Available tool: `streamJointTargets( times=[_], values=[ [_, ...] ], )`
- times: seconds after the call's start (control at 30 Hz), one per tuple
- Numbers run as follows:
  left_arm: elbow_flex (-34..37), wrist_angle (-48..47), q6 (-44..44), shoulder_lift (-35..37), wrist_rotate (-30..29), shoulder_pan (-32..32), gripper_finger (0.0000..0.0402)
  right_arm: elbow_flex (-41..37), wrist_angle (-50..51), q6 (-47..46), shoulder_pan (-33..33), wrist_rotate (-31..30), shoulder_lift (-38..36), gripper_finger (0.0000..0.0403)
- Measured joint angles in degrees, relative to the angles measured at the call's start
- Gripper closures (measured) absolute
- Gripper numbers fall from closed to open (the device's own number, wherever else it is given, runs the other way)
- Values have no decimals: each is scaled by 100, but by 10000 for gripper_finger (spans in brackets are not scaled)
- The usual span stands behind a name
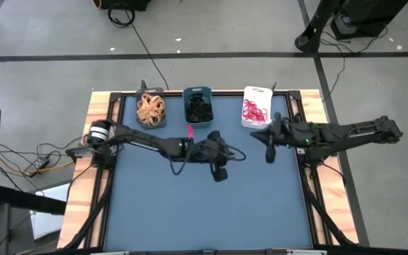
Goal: Sort rubber bands into baskets
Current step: Return to Home Position
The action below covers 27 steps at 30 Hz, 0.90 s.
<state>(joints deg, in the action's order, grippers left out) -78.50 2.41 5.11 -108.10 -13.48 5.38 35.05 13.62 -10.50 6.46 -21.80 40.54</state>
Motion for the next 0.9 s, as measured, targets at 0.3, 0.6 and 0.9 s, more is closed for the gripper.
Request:
streamJointTargets(
  times=[0.3, 0.6, 0.9],
  values=[
    [718, -529, -295, 1471, -170, 158, 385, -1016, -1544, 63, 690, 359, -497, 396],
    [3637, 1684, -183, 3743, -81, 224, 393, -1496, -2268, -160, 797, 489, -207, 400],
    [5779, 2966, -53, 5285, 71, 211, 394, -1502, -3587, 549, 792, 1100, 940, 400]
  ],
)
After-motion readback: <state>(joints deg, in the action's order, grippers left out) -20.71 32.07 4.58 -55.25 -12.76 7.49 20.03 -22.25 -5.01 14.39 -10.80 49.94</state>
